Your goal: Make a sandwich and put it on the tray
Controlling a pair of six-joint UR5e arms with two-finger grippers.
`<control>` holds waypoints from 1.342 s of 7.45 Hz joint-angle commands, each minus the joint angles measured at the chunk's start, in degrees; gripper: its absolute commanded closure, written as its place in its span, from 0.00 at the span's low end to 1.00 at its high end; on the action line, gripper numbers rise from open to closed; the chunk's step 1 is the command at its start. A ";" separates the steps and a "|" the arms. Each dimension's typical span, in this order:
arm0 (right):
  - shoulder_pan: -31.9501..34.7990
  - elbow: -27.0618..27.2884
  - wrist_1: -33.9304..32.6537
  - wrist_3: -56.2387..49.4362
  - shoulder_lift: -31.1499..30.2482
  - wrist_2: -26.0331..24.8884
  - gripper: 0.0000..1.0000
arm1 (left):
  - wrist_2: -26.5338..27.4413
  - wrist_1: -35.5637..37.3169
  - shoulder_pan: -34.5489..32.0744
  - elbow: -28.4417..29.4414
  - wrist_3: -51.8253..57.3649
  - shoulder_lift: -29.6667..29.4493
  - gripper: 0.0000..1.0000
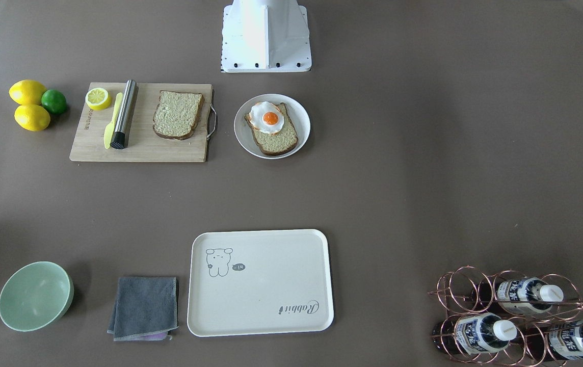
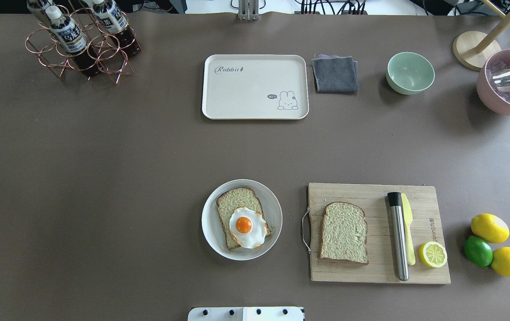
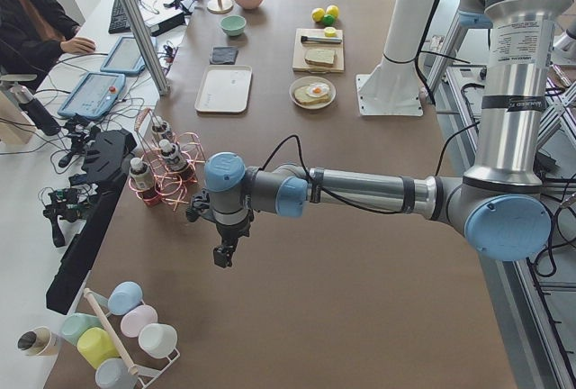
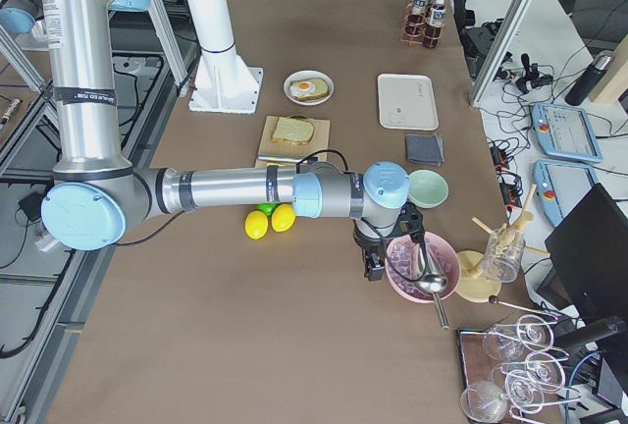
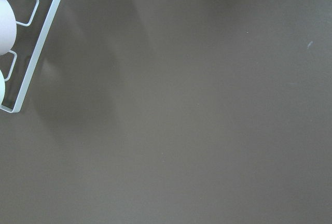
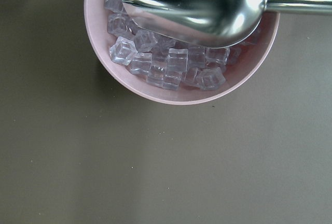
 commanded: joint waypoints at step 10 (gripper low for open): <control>-0.35 2.20 0.01 0.11 0.55 0.87 0.00 | -0.09 -0.09 1.04 -3.05 -0.53 -0.79 0.02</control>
